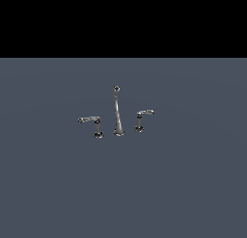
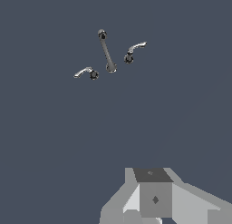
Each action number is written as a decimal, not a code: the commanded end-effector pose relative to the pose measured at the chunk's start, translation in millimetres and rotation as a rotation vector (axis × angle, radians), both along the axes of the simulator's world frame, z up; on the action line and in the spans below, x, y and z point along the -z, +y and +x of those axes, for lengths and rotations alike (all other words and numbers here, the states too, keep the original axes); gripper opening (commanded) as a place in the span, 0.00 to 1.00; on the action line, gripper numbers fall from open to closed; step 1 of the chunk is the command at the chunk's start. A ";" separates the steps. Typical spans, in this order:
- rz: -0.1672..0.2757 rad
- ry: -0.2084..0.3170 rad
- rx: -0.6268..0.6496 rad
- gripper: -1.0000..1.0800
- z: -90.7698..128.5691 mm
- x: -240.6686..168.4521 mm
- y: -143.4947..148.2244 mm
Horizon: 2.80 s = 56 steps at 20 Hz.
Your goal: Turn on the faucet by rotating a designated handle.
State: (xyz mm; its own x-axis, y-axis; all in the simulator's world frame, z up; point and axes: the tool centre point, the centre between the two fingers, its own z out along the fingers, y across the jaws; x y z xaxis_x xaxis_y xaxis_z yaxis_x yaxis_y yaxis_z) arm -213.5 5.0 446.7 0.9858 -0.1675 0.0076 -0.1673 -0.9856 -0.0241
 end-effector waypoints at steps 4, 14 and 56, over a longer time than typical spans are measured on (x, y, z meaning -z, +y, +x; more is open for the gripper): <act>0.000 0.003 0.111 0.00 30.7 35.2 8.0; 0.000 0.007 0.335 0.00 96.1 106.5 13.3; -0.014 0.022 1.129 0.00 301.9 353.9 -91.7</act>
